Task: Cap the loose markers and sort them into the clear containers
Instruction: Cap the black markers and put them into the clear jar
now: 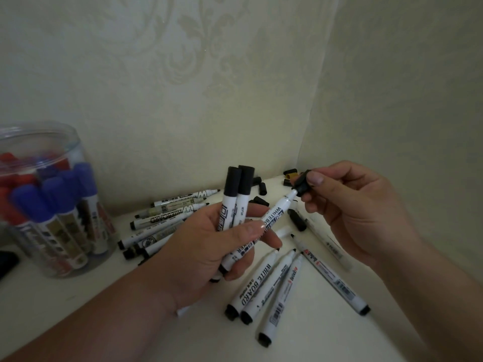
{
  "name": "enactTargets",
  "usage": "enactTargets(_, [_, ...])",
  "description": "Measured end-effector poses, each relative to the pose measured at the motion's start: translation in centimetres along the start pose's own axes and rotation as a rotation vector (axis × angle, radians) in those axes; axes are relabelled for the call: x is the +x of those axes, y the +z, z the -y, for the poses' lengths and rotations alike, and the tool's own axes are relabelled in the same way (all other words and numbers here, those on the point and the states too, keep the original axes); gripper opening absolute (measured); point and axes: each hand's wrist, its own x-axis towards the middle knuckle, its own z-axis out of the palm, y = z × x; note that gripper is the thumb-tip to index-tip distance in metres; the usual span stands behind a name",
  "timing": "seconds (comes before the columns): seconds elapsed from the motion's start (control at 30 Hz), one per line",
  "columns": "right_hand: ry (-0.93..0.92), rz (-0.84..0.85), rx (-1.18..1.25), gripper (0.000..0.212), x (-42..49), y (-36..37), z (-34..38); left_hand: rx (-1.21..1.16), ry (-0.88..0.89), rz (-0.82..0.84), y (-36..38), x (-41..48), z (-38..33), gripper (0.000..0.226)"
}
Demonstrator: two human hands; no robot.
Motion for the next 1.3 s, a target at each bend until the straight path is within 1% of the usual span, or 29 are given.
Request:
enactTargets(0.13, [0.075,0.115,-0.021,0.03,-0.3,0.0,0.0,-0.021,0.024,-0.004,-0.1,0.1,0.1,0.025])
enactTargets(0.23, [0.15,0.17,-0.078,0.029,-0.4,0.0,0.1,-0.021,0.01,-0.04,-0.2,0.1,0.2,0.023])
enactTargets(0.3, [0.165,0.16,-0.103,0.031,-0.4,0.0,0.1,-0.024,0.0,-0.057,-0.1,0.1,0.1,0.019])
enactTargets(0.37, [0.145,0.143,-0.105,0.029,-0.5,0.4,-0.1,-0.009,0.0,-0.061,0.1,0.1,0.1,0.009])
enactTargets(0.4, [0.128,0.133,-0.101,0.027,-0.6,0.7,-0.3,0.006,0.005,-0.07,0.1,0.0,0.1,0.008])
enactTargets(0.47, [0.096,0.095,-0.1,0.024,-0.8,1.2,-0.8,0.039,0.022,-0.115,0.0,0.0,0.1,0.009])
enactTargets(0.53, [0.082,0.058,-0.114,0.023,-0.9,1.4,-1.2,0.069,0.039,-0.164,0.0,-0.2,0.1,0.014])
enactTargets(0.7, [0.102,-0.004,-0.177,0.029,-1.2,2.0,-0.9,0.197,0.098,-0.232,0.6,-0.5,-0.3,0.012])
enactTargets(0.77, [0.111,-0.026,-0.2,0.024,-1.3,2.2,-0.8,0.223,0.109,-0.255,0.6,-0.4,-0.3,0.016])
enactTargets(0.83, [0.116,-0.033,-0.235,0.015,-1.4,2.4,-0.9,0.206,0.099,-0.239,0.7,-0.2,-0.1,0.016])
enactTargets(0.87, [0.117,-0.02,-0.274,0.015,-1.3,2.4,-1.0,0.19,0.09,-0.222,0.7,0.0,-0.1,0.015])
enactTargets(0.93, [0.118,0.032,-0.391,0.019,-1.2,2.3,-0.7,0.147,0.055,-0.192,0.7,0.3,0.2,0.011])
enactTargets(0.97, [0.105,0.044,-0.461,0.022,-1.0,1.9,-0.3,0.154,0.04,-0.181,0.6,0.5,0.4,0.016])
enactTargets(1.0, [0.077,0.024,-0.539,0.022,-0.5,1.2,0.0,0.176,0.027,-0.172,0.5,0.6,0.7,0.025])
enactTargets(1.03, [0.036,-0.038,-0.647,0.021,0.1,0.1,0.5,0.185,0.014,-0.175,0.5,0.7,0.9,0.031])
enactTargets(1.07, [-0.01,-0.129,-0.813,0.019,0.8,-1.3,0.9,0.157,0.005,-0.193,0.5,0.8,1.0,0.032])
enactTargets(1.13, [-0.022,-0.273,-1.249,0.019,2.2,-4.6,1.8,0.035,-0.011,-0.219,0.4,0.9,1.0,0.019])
enactTargets(1.17, [0.035,-0.297,-1.403,0.021,2.7,-6.1,1.9,-0.012,-0.019,-0.223,0.5,0.9,0.9,0.016])
enactTargets(1.2, [0.126,-0.294,-1.504,0.023,3.2,-7.3,1.8,-0.036,-0.026,-0.223,0.5,1.0,0.8,0.018])
enactTargets(1.27, [0.33,-0.236,-1.631,0.023,3.9,-8.7,1.0,-0.037,-0.034,-0.215,0.4,1.1,1.0,0.021])
enactTargets(1.3, [0.395,-0.185,-1.693,0.021,4.2,-8.9,0.4,-0.023,-0.042,-0.214,0.4,1.1,1.1,0.021])
